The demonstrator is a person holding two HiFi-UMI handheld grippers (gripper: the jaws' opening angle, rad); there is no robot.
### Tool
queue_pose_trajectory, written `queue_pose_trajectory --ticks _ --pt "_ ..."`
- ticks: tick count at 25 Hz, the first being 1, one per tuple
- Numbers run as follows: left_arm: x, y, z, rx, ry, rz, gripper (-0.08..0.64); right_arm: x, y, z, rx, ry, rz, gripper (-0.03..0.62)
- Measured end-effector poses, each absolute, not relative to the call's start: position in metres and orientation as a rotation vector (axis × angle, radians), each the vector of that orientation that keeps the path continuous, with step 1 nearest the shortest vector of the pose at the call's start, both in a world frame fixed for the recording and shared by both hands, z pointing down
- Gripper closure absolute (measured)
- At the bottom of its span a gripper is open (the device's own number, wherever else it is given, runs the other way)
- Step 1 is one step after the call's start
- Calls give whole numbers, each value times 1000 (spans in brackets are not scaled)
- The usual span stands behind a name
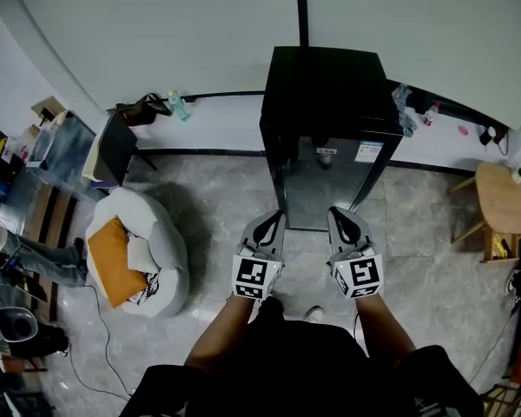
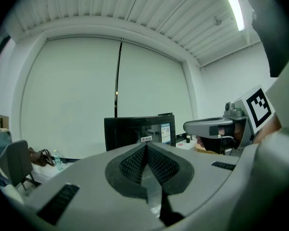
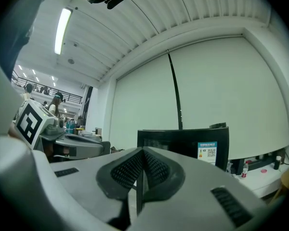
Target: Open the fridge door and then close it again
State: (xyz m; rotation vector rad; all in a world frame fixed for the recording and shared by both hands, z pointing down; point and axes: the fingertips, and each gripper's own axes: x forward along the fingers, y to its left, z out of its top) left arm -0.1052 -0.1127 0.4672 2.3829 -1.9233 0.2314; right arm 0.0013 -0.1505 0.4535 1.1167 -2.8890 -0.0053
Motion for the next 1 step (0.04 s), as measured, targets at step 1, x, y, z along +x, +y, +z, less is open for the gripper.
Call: queue_pose_trajectory --ticks 1 --pt "-105 -111 466 2383 -1926 232 538 1 -148 453 1118 -2890 -3 583"
